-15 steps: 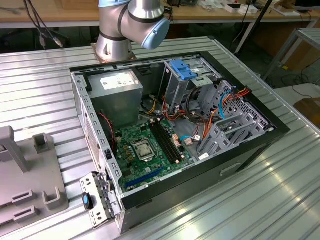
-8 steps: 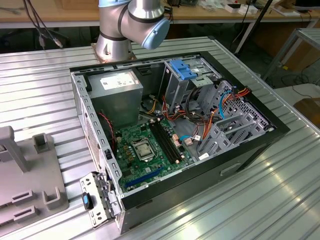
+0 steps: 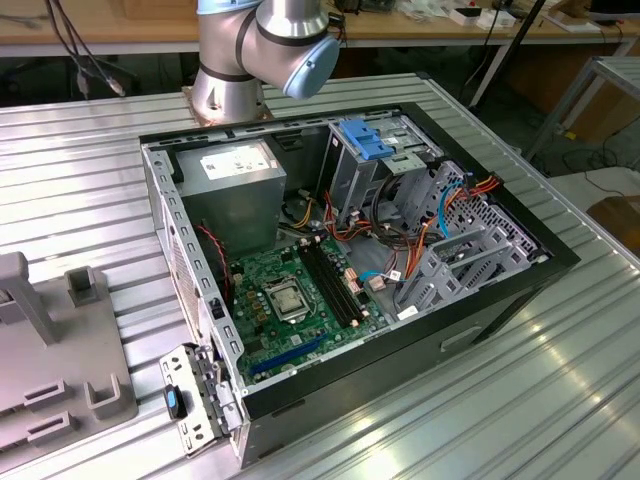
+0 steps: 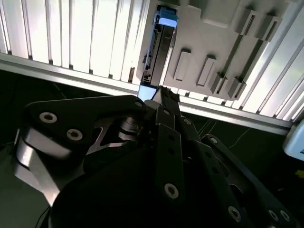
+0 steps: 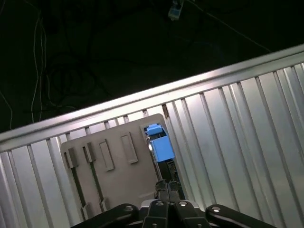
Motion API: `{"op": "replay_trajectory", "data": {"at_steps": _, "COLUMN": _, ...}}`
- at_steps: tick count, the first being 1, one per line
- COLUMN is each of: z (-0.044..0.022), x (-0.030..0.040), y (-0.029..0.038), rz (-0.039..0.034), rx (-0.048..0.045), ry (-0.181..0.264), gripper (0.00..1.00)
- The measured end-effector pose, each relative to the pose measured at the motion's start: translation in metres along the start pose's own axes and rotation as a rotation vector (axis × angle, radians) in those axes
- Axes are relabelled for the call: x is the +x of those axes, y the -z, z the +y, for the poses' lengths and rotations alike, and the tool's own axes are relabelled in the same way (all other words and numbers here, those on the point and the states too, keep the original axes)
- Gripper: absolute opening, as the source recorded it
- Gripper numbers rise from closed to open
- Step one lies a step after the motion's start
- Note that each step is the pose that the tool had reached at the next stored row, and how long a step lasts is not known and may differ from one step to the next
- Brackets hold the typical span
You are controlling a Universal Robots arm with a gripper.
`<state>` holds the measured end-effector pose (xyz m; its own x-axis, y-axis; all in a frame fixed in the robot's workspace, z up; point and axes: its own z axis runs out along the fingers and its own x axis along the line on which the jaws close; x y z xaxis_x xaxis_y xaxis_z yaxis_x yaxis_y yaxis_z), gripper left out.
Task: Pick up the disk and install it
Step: 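Pick up the disk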
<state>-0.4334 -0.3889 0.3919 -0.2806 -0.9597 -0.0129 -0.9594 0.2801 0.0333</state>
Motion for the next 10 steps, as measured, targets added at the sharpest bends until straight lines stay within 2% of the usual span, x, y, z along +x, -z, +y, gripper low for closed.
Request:
{"op": "replay_trajectory", "data": {"at_steps": 1, "z": 0.0000, "x": 0.0000, "y": 0.0000, "rz": 0.0053, "rx": 0.0054, "ry": 0.014, "gripper": 0.11}}
{"op": "replay_trajectory", "data": {"at_steps": 3, "z": 0.0000, "x": 0.0000, "y": -0.0002, "rz": 0.0102, "rx": 0.0115, "ry": 0.042, "gripper": 0.11}}
{"op": "replay_trajectory", "data": {"at_steps": 8, "z": -0.0001, "x": 0.0000, "y": -0.0007, "rz": 0.0183, "rx": 0.0217, "ry": 0.105, "gripper": 0.11}}
{"op": "replay_trajectory", "data": {"at_steps": 10, "z": -0.0001, "x": 0.0000, "y": -0.0010, "rz": 0.0232, "rx": 0.0274, "ry": 0.144, "gripper": 0.24}}
